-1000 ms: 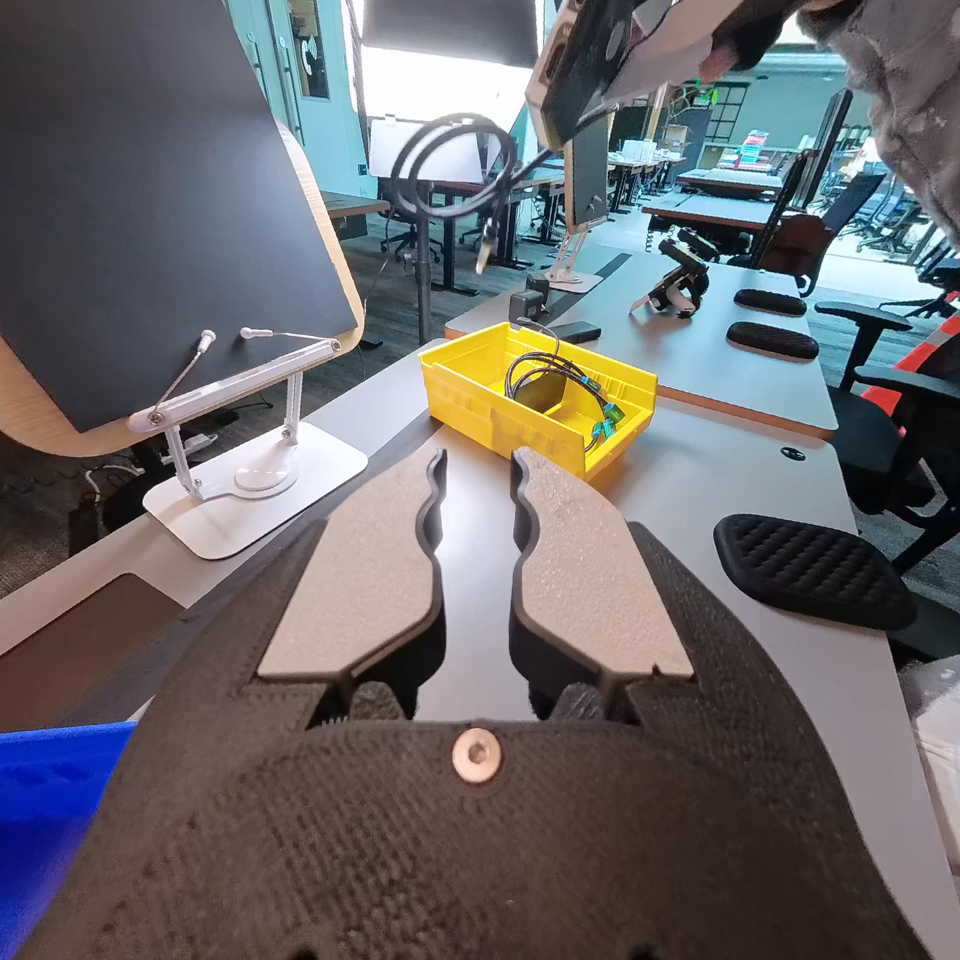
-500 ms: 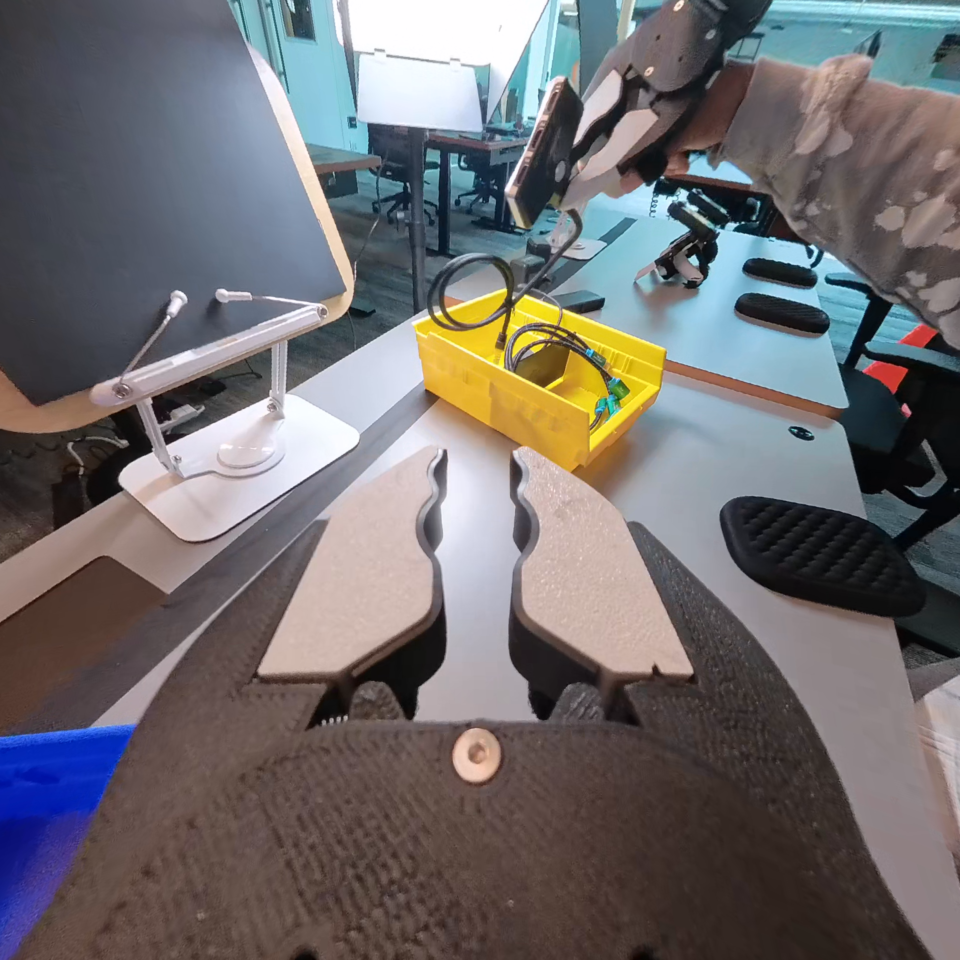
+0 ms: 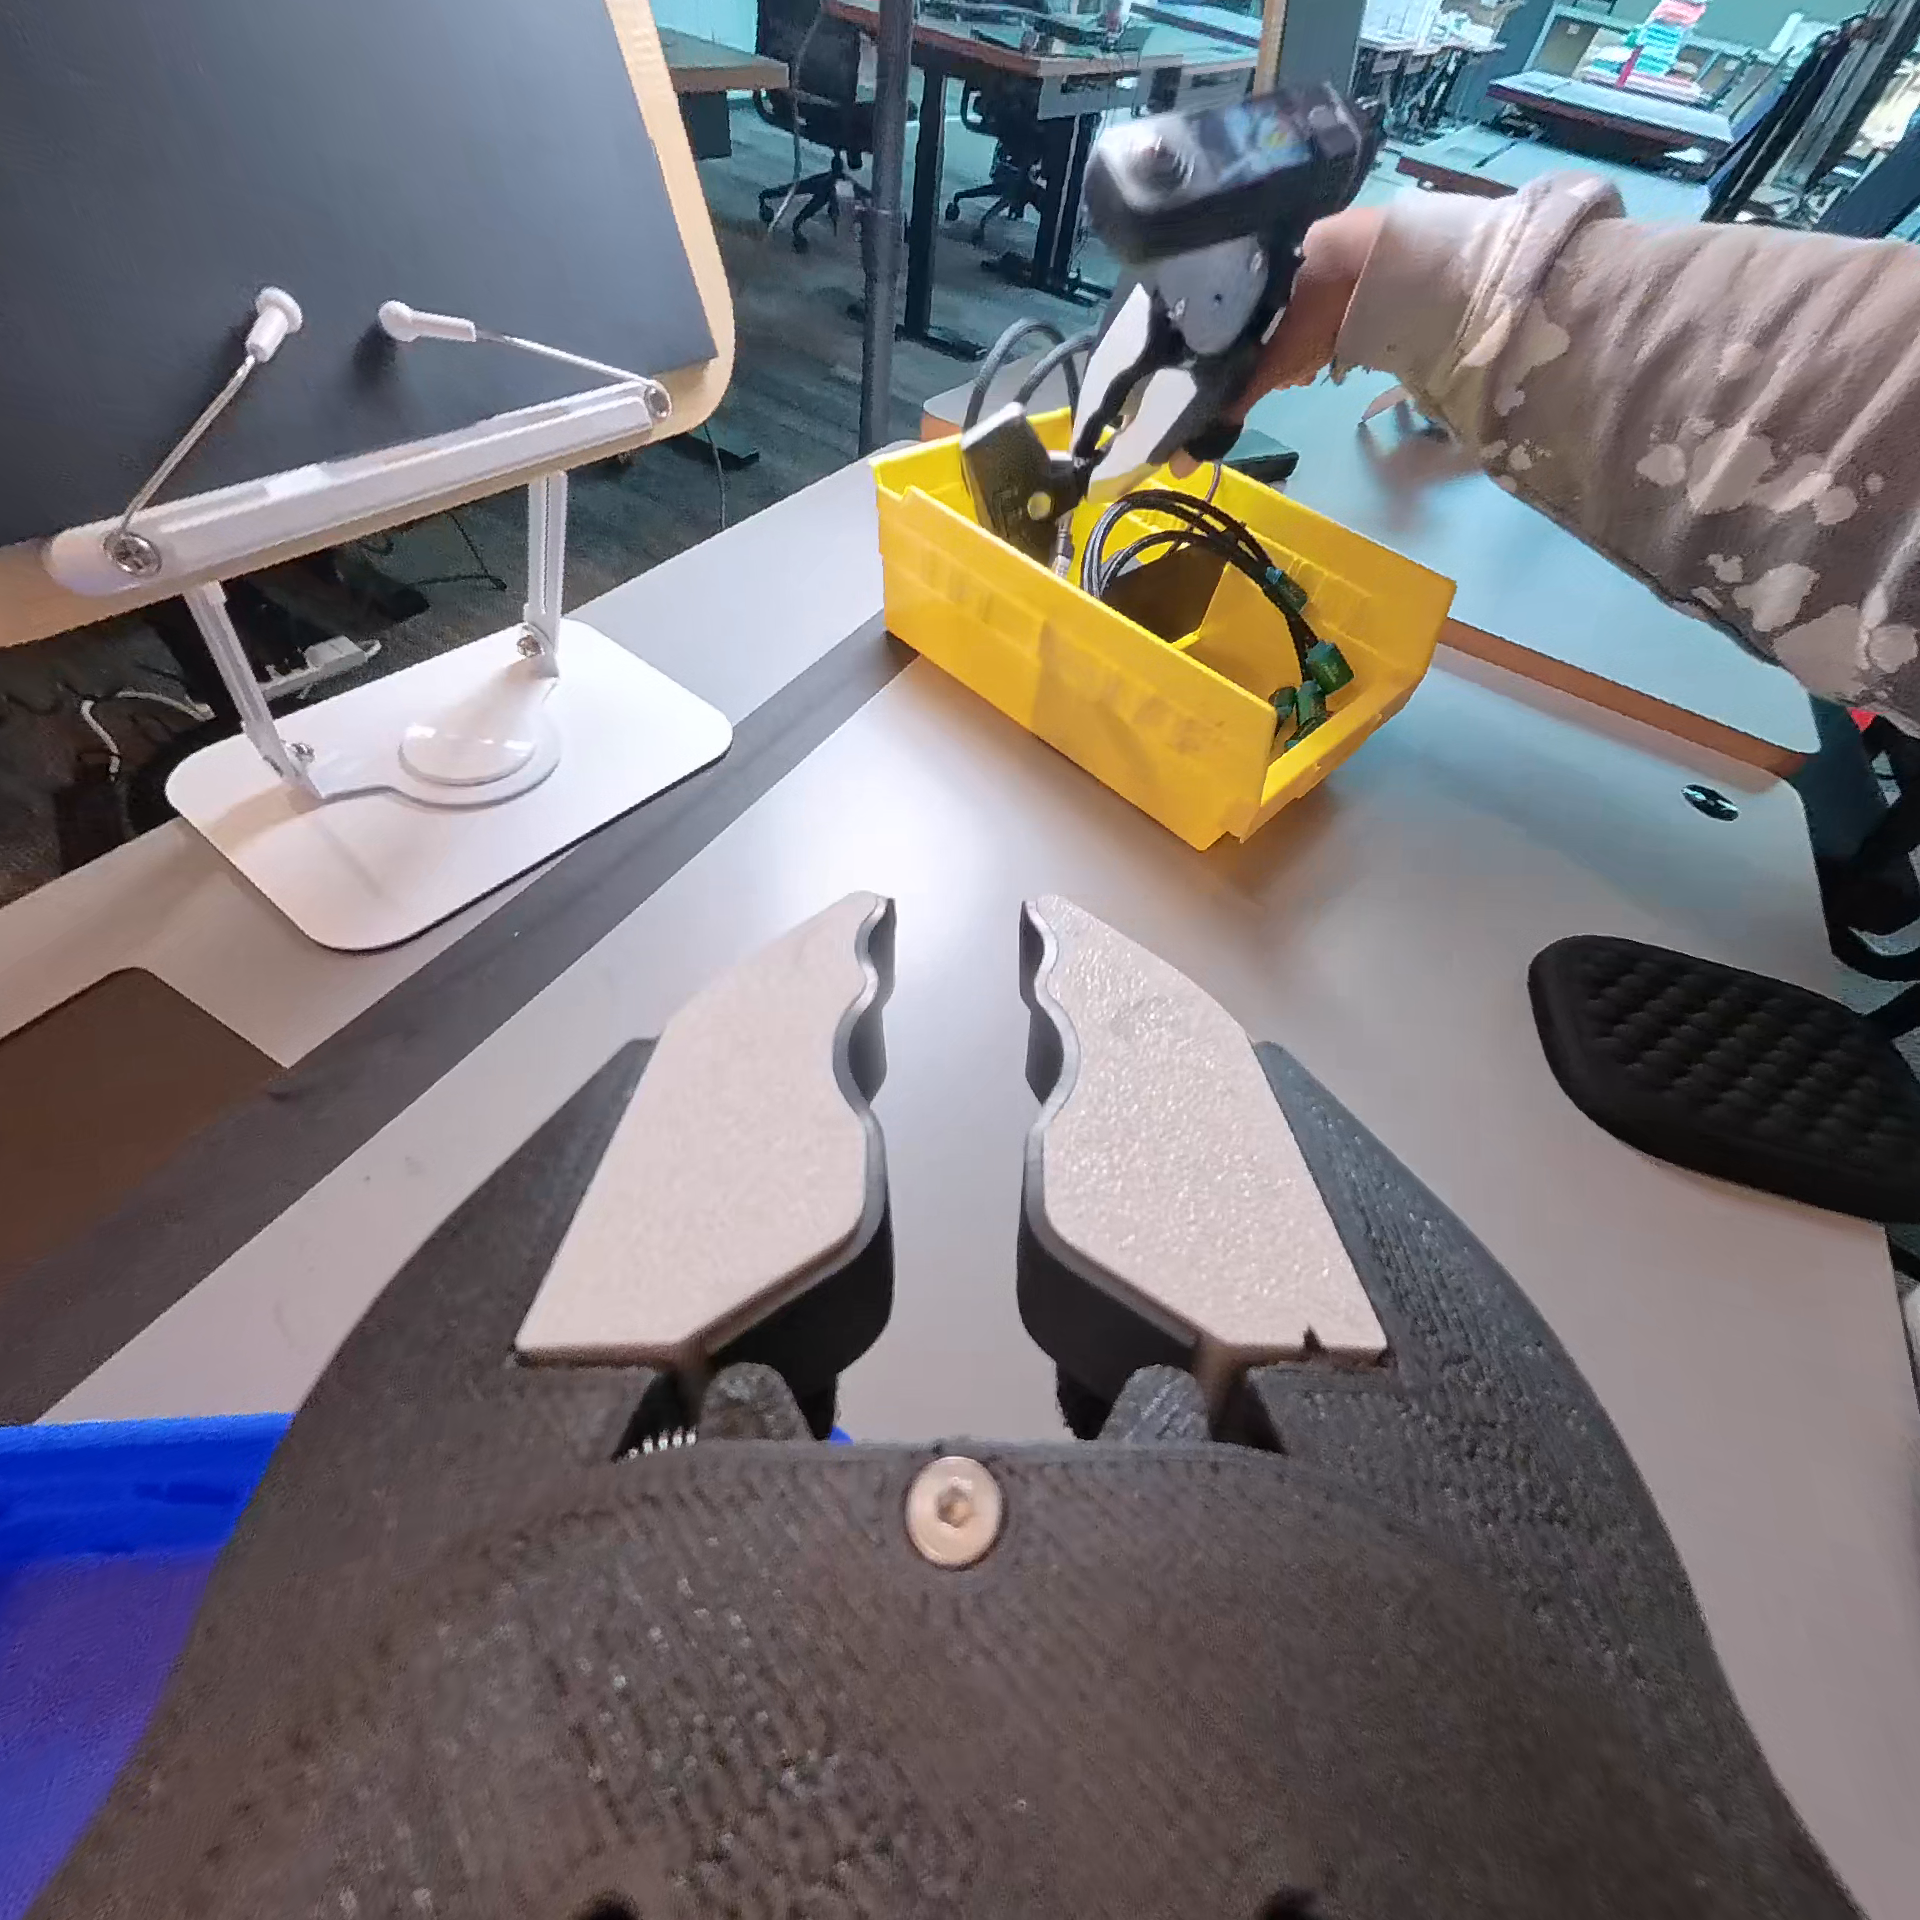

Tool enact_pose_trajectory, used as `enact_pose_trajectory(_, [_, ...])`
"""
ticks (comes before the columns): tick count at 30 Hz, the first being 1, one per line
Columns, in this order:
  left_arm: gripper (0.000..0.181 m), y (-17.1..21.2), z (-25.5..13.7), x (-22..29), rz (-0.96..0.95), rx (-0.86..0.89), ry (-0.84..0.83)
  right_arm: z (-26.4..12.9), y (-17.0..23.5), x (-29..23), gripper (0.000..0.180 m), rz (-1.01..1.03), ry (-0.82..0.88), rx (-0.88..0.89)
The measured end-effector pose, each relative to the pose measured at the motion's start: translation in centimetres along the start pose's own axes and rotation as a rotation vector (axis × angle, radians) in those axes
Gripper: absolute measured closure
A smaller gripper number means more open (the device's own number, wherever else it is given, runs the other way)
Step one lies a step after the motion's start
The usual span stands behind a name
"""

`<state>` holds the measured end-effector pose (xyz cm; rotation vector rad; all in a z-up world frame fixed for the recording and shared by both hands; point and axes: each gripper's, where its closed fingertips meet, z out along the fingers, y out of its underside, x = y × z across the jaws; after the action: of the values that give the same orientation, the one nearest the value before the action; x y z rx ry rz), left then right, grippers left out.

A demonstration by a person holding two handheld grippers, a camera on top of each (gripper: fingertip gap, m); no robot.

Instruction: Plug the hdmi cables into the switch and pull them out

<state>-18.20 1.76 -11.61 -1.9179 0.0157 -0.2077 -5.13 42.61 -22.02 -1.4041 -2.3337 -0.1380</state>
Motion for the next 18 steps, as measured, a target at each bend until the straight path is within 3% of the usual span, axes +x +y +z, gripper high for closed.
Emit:
enact_pose_trajectory(4, [0.157,0.4,0.0,-0.8,-0.012,-0.005,-0.010,0.2,-0.5,0.3,0.156,-0.058,0.039,-0.054])
enact_pose_trajectory(9, [0.157,0.6,0.1,-1.8,-0.039,0.008,-0.023,-4.5,-2.3,0.0,0.141,-0.041,0.049,0.090])
enact_pose_trajectory(15, [0.154,-0.1,-0.6,-1.7,-0.027,0.023,-0.031,-15.0,-8.4,-6.9,0.141,0.163,-0.008,0.717])
enact_pose_trajectory(18, [0.154,-0.7,-0.9,-1.1,-0.015,0.041,-0.027,-16.2,-9.8,-13.4,0.142,0.276,-0.043,0.950])
